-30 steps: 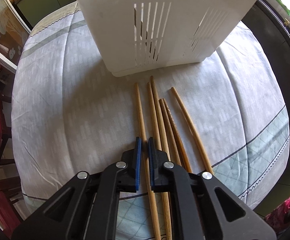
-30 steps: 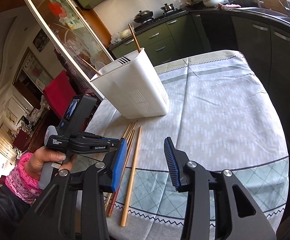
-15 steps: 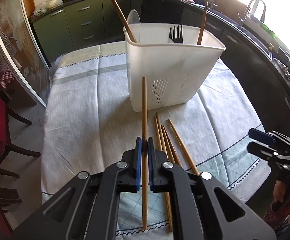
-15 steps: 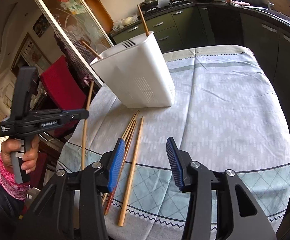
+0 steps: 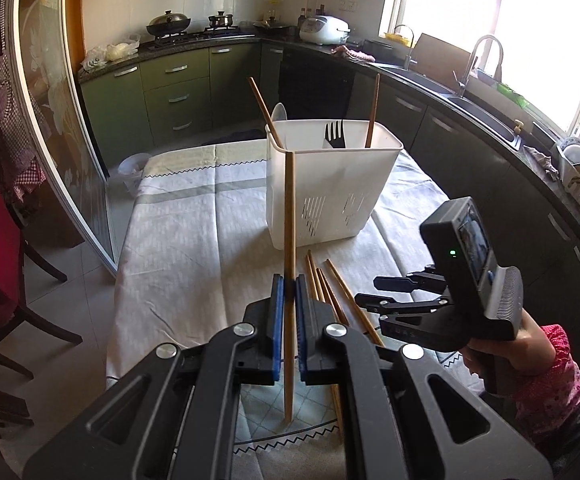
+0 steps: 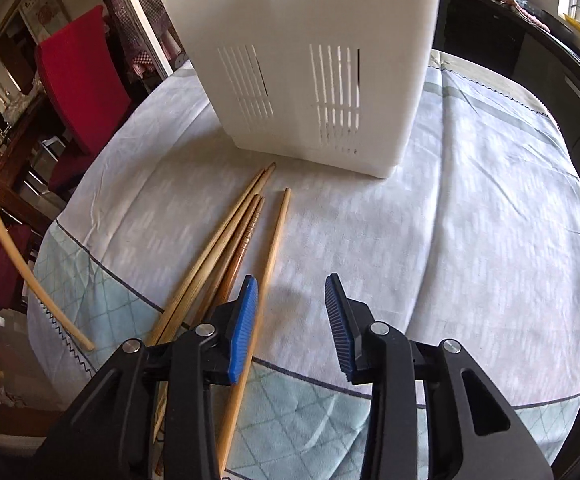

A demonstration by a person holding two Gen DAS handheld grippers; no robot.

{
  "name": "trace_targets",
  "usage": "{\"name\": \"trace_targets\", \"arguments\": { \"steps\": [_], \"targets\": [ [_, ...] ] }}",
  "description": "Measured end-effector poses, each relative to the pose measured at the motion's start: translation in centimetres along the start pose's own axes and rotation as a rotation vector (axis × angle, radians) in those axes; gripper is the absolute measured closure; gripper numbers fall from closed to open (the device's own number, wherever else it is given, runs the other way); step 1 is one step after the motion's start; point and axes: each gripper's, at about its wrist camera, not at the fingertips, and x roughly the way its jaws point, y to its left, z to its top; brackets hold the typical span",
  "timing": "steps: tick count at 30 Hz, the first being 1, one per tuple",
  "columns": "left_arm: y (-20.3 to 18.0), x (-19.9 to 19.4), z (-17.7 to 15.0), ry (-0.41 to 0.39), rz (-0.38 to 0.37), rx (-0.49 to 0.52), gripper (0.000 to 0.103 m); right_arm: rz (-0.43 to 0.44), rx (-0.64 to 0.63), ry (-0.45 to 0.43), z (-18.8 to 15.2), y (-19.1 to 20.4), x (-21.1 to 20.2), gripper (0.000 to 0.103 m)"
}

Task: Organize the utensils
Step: 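Grasp another wooden chopstick with the right gripper while the left holds its chopstick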

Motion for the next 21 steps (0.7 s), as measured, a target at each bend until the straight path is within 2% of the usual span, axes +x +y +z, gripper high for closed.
{"name": "trace_targets", "arguments": {
  "steps": [4,13,15,21],
  "targets": [
    [0.3,-1.1,-0.5,-0.022,-0.006,0.004,0.097,-0.030,-0.021,0.023,0.9,1.0,0.9,0.077],
    [0.4,-2.4,-1.0,-0.041,-0.009,0.020,0.097,-0.091,-0.043,0.041,2.2,2.4,2.2,0.081],
    [0.5,-2.4,-1.0,-0.038,-0.010,0.018,0.097,-0.086,-0.041,0.039,2.5,2.3,2.4,0.094],
    [0.6,-2.4,-1.0,-0.033,-0.009,0.016,0.097,-0.046,0.002,-0.006,3.1,1.6,1.2,0.096]
  ]
}}
